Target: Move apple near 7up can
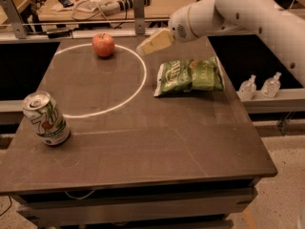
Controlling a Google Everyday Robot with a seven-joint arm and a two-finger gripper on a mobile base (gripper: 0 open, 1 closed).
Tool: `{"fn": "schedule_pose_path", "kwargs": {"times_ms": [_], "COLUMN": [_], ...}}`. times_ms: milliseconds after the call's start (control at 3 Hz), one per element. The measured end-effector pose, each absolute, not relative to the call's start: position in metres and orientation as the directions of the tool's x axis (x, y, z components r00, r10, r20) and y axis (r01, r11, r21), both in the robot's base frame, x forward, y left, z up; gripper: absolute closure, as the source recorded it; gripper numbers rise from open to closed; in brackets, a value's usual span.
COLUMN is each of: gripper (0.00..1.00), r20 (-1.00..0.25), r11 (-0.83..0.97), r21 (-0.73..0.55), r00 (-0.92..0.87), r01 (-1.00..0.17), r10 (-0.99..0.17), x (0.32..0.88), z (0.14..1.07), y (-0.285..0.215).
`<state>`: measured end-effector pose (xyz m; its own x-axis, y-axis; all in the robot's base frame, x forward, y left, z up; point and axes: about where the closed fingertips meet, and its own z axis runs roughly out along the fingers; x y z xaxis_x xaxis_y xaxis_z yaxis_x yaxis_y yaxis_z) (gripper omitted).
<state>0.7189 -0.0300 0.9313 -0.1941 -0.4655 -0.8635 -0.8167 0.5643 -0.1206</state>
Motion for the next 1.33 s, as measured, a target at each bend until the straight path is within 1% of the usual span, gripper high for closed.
{"fn": "schedule_pose_path", "kwargs": {"times_ms": [667,1000,1333], "gripper": [0.0,0.0,0.0], "r20": [-0.884,-0.894,-0.89], "r11": [0.533,0.516,0.515], "r21": [-0.055,-0.054,-0.081], "r00": [-0.208,-0.189,-0.17], "r01": [-0.845,-0.855,-0.853], "r10": [-0.42,-0.407,-0.422], "x": [0.76,0.773,0.781], "z": [0.911,0.904,0.899], "y": [0.03,0.06,0.089]}}
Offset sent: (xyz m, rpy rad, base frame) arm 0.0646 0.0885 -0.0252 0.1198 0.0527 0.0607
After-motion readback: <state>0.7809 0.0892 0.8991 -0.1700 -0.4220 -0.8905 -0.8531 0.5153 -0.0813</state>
